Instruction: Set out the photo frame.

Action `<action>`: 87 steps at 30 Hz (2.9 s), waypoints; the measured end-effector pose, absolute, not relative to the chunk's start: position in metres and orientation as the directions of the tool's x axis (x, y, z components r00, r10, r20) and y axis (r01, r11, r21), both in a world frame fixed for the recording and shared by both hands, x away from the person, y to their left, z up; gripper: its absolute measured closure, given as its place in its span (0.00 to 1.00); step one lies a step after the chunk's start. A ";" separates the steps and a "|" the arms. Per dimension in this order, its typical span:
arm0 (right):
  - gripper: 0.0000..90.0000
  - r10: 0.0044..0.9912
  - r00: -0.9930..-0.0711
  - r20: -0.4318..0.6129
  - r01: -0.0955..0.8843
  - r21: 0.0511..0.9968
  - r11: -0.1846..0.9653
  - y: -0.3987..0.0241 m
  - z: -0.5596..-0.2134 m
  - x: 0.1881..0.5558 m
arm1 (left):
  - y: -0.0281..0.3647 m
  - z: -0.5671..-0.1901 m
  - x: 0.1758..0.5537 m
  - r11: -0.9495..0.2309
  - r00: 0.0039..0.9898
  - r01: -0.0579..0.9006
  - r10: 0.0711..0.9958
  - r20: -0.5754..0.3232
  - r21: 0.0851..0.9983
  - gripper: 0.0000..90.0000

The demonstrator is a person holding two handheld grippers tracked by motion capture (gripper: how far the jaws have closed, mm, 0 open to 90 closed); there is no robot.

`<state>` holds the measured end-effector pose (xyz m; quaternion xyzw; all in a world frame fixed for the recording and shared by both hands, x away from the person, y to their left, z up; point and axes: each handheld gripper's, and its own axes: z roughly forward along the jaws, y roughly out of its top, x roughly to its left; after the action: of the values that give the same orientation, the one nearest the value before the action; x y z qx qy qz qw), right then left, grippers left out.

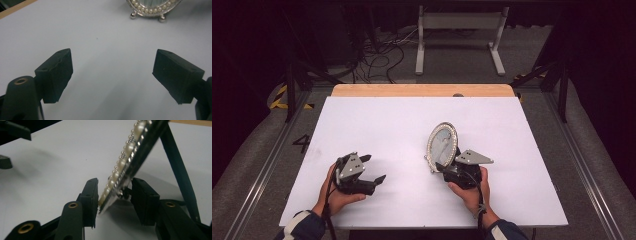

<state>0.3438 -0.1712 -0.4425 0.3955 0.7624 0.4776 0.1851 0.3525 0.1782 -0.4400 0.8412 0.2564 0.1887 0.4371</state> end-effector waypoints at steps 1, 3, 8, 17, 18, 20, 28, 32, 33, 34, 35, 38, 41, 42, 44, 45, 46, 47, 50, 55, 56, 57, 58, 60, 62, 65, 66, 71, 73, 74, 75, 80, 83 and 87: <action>0.64 0.781 -0.617 0.096 0.427 0.874 0.231 -0.172 -0.444 0.342 | 0.173 -0.439 0.358 -0.486 0.802 0.258 0.589 0.095 0.835 0.19; 0.66 0.786 -0.611 0.096 0.428 0.875 0.227 -0.172 -0.445 0.340 | 0.163 -0.437 0.367 -0.488 0.811 0.245 0.577 0.099 0.838 0.19; 0.69 0.797 -0.599 0.080 0.429 0.873 0.234 -0.164 -0.452 0.339 | 0.137 -0.435 0.388 -0.475 0.841 0.235 0.537 0.068 0.848 0.19; 0.78 0.797 -0.598 0.081 0.426 0.875 0.231 -0.156 -0.454 0.345 | 0.106 -0.436 0.408 -0.491 0.872 0.221 0.486 0.055 0.842 0.19; 0.79 0.795 -0.600 0.089 0.432 0.872 0.229 -0.158 -0.453 0.345 | 0.104 -0.437 0.409 -0.494 0.872 0.225 0.486 0.053 0.840 0.19; 0.79 0.788 -0.608 0.100 0.437 0.870 0.227 -0.160 -0.453 0.346 | 0.099 -0.439 0.412 -0.486 0.878 0.234 0.477 0.032 0.842 0.19; 0.83 0.739 -0.663 0.117 0.448 0.853 0.268 -0.170 -0.449 0.351 | 0.073 -0.442 0.415 -0.539 0.906 0.190 0.417 0.064 0.820 0.18; 0.85 0.716 -0.684 0.143 0.456 0.849 0.266 -0.175 -0.449 0.353 | 0.064 -0.445 0.417 -0.546 0.919 0.174 0.388 0.063 0.820 0.20; 0.85 0.713 -0.687 0.143 0.456 0.849 0.269 -0.176 -0.449 0.354 | 0.062 -0.446 0.417 -0.546 0.920 0.178 0.387 0.058 0.818 0.20; 0.84 0.712 -0.687 0.145 0.457 0.848 0.269 -0.176 -0.449 0.353 | 0.060 -0.447 0.419 -0.544 0.920 0.184 0.388 0.051 0.819 0.20; 0.84 0.710 -0.690 0.144 0.456 0.847 0.272 -0.177 -0.449 0.354 | 0.060 -0.447 0.421 -0.540 0.920 0.194 0.390 0.040 0.819 0.19; 0.63 0.727 -0.675 0.124 0.455 0.846 0.278 -0.177 -0.448 0.351 | 0.058 -0.447 0.427 -0.519 0.920 0.207 0.393 0.017 0.829 0.19; 0.56 0.720 -0.688 0.094 0.435 0.847 0.305 -0.179 -0.444 0.346 | 0.057 -0.447 0.429 -0.504 0.918 0.215 0.397 0.003 0.837 0.19; 0.55 0.721 -0.688 0.083 0.427 0.850 0.309 -0.181 -0.442 0.343 | 0.057 -0.446 0.429 -0.494 0.916 0.214 0.400 0.002 0.842 0.19; 0.55 0.728 -0.681 0.076 0.421 0.854 0.304 -0.185 -0.438 0.338 | 0.056 -0.443 0.428 -0.467 0.916 0.207 0.401 -0.003 0.860 0.21; 0.56 0.734 -0.674 0.079 0.421 0.858 0.294 -0.188 -0.437 0.335 | 0.055 -0.442 0.429 -0.465 0.917 0.202 0.400 0.001 0.862 0.22; 0.57 0.739 -0.668 0.085 0.423 0.861 0.283 -0.190 -0.437 0.333 | 0.054 -0.441 0.429 -0.459 0.915 0.194 0.404 0.009 0.867 0.22; 0.59 0.751 -0.655 0.082 0.419 0.866 0.271 -0.193 -0.436 0.329 | 0.053 -0.440 0.429 -0.456 0.916 0.193 0.402 0.008 0.869 0.23; 0.65 0.764 -0.640 0.076 0.402 0.881 0.249 -0.199 -0.433 0.322 | 0.049 -0.440 0.429 -0.463 0.920 0.176 0.390 0.021 0.869 0.24; 0.75 0.781 -0.622 0.057 0.357 0.909 0.217 -0.204 -0.425 0.312 | 0.047 -0.440 0.433 -0.445 0.919 0.210 0.393 -0.021 0.871 0.27; 0.76 0.786 -0.616 0.055 0.352 0.912 0.211 -0.204 -0.424 0.311 | 0.047 -0.439 0.434 -0.447 0.921 0.212 0.388 -0.025 0.869 0.27; 0.77 0.789 -0.612 0.055 0.350 0.914 0.207 -0.204 -0.423 0.311 | 0.048 -0.439 0.434 -0.448 0.922 0.209 0.387 -0.022 0.869 0.29; 0.79 0.794 -0.606 0.046 0.345 0.915 0.210 -0.203 -0.422 0.311 | 0.049 -0.439 0.434 -0.449 0.922 0.209 0.386 -0.022 0.869 0.31; 0.81 0.797 -0.603 0.045 0.343 0.916 0.208 -0.203 -0.421 0.312 | 0.051 -0.439 0.435 -0.441 0.921 0.222 0.387 -0.039 0.870 0.35; 0.84 0.800 -0.599 0.044 0.344 0.916 0.207 -0.202 -0.421 0.313 | 0.052 -0.439 0.434 -0.452 0.921 0.219 0.388 -0.030 0.865 0.37; 0.86 0.799 -0.600 0.048 0.342 0.918 0.202 -0.202 -0.421 0.314 | 0.052 -0.438 0.433 -0.457 0.919 0.227 0.392 -0.034 0.860 0.38; 0.87 0.798 -0.601 0.048 0.340 0.919 0.201 -0.202 -0.420 0.315 | 0.053 -0.438 0.433 -0.458 0.918 0.230 0.395 -0.035 0.859 0.39; 0.90 0.798 -0.601 0.057 0.346 0.918 0.194 -0.204 -0.420 0.316 | 0.057 -0.435 0.431 -0.458 0.911 0.272 0.406 -0.074 0.846 0.43; 0.91 0.800 -0.597 0.055 0.345 0.918 0.194 -0.204 -0.419 0.317 | 0.060 -0.434 0.429 -0.461 0.912 0.273 0.404 -0.074 0.845 0.43; 0.90 0.801 -0.596 0.061 0.349 0.918 0.190 -0.205 -0.419 0.317 | 0.061 -0.434 0.428 -0.462 0.912 0.273 0.404 -0.073 0.844 0.44; 0.90 0.802 -0.594 0.062 0.350 0.918 0.188 -0.205 -0.420 0.318 | 0.062 -0.433 0.428 -0.464 0.913 0.269 0.403 -0.069 0.844 0.44; 0.90 0.804 -0.589 0.078 0.358 0.918 0.173 -0.206 -0.421 0.321 | 0.068 -0.433 0.423 -0.479 0.914 0.260 0.402 -0.054 0.838 0.46; 0.90 0.803 -0.592 0.067 0.350 0.919 0.181 -0.205 -0.421 0.321 | 0.070 -0.434 0.423 -0.501 0.914 0.253 0.403 -0.036 0.827 0.46; 0.90 0.802 -0.594 0.061 0.345 0.920 0.185 -0.203 -0.420 0.322 | 0.071 -0.435 0.424 -0.483 0.916 0.258 0.398 -0.052 0.837 0.45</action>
<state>0.3218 -0.2027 -0.4203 0.3898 0.7356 0.5057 0.2263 0.4241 0.0708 -0.4349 0.8580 0.1911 0.0746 0.4709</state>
